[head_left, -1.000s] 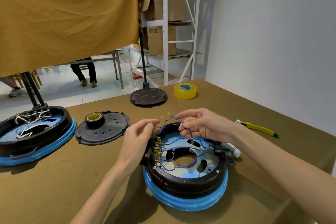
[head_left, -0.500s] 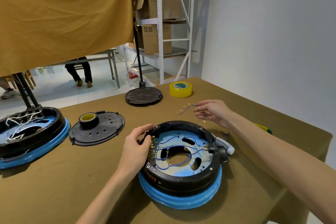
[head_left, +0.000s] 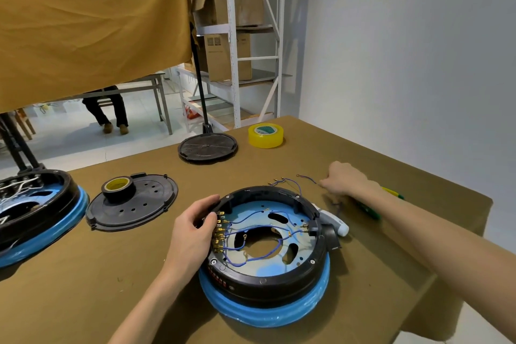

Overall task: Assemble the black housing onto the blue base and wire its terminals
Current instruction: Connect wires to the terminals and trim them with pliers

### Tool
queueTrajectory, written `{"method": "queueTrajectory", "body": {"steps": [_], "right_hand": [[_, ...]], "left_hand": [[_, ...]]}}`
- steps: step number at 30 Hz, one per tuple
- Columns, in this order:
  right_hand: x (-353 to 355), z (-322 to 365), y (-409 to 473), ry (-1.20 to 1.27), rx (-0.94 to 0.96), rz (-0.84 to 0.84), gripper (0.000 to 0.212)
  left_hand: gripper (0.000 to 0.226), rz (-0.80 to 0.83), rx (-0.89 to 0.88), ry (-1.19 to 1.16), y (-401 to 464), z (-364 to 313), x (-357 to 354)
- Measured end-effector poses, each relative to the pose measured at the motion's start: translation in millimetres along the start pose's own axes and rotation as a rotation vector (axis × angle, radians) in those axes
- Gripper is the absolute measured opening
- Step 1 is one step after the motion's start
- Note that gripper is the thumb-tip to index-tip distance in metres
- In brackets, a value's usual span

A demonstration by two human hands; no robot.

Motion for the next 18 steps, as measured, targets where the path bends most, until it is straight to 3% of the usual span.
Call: {"method": "queueTrajectory", "body": {"steps": [4,18], "right_hand": [[-9.1,-16.7,-16.8,-0.069,-0.032,0.158,0.018],[-19.6,10.7,20.4,0.127,-0.007,0.043,0.015]], "left_hand": [[0.036,-0.006,-0.004,0.006,-1.1,-1.2,0.1],[0.035,-0.011,0.001,-0.001,-2.1,-2.8,2.1]]}}
Point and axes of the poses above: each hand's wrist, its own y-axis towards the middle knuckle, its own x-axis out of the back of the hand, z = x × y, the point moved 7 cm from there along y, towards the middle knuckle, and after that the axes turned 10 degrees about -z, right-handed, at the moved point
